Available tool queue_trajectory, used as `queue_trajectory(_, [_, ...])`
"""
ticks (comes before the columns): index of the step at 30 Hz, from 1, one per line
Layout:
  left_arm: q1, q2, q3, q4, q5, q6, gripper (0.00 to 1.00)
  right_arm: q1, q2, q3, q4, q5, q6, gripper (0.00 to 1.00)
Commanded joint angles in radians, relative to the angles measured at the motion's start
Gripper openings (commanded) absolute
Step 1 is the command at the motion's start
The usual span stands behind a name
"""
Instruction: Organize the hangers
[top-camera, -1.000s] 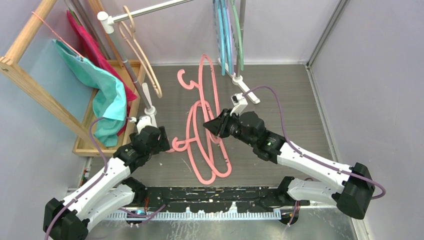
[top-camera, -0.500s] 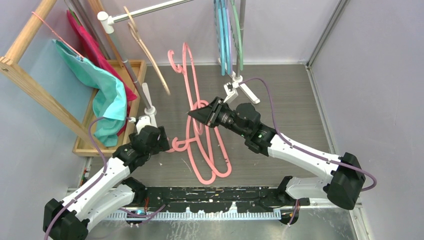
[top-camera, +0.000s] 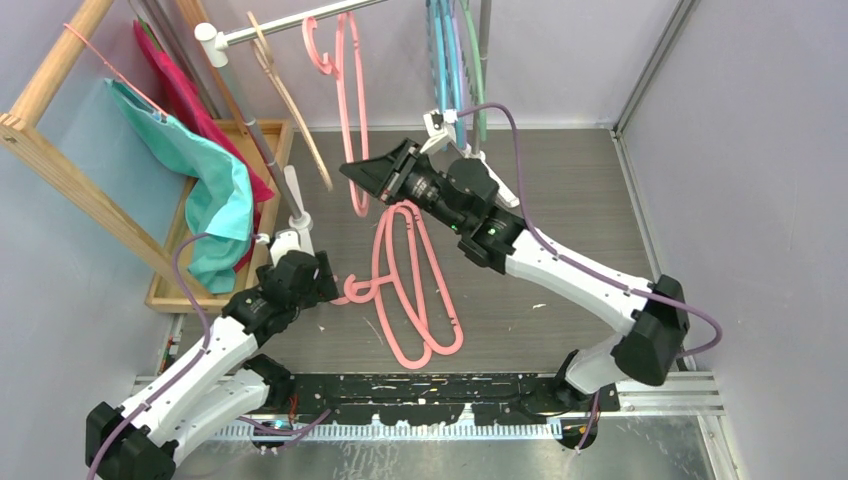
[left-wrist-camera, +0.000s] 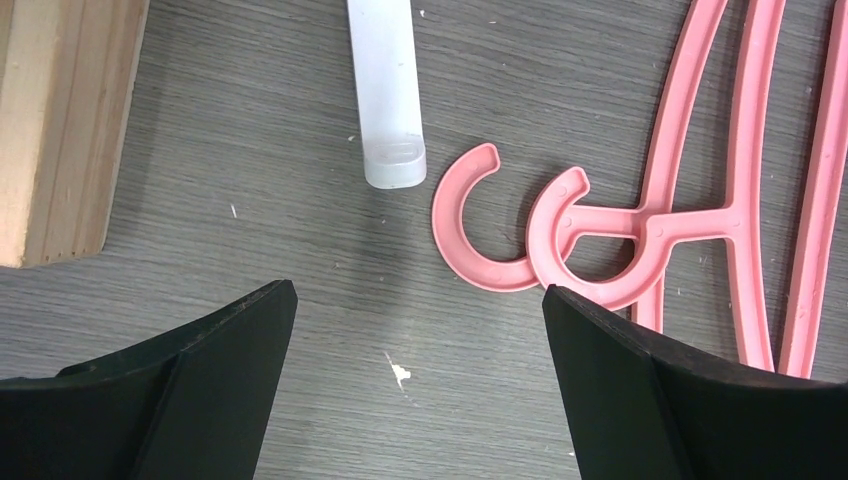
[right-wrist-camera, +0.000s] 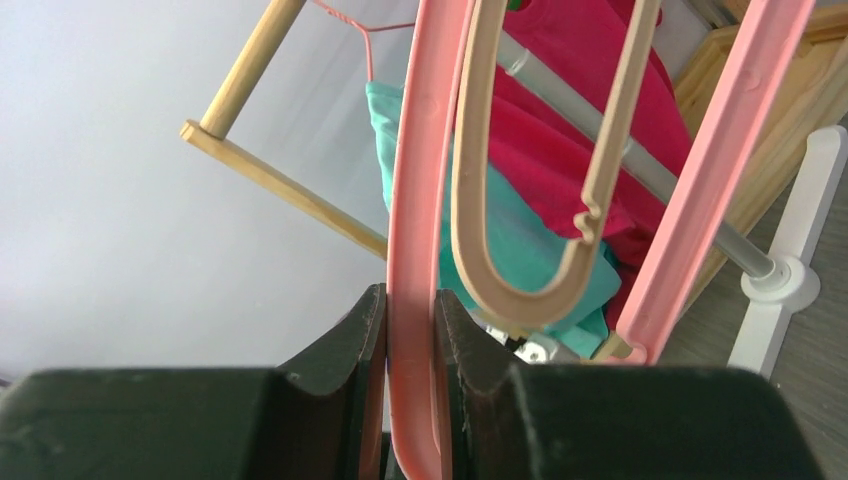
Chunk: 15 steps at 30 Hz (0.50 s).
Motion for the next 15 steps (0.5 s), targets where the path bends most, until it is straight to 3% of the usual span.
queue_trajectory(1, [-0.002, -0.024, 0.041, -0.006, -0.034, 0.022, 0.98, 0.004, 0.079, 0.14, 0.056, 0.017, -0.023, 0.01])
queue_trajectory(15, [-0.002, -0.074, 0.036, -0.019, -0.034, 0.029, 0.98, -0.022, 0.256, 0.365, 0.024, 0.018, -0.016, 0.01])
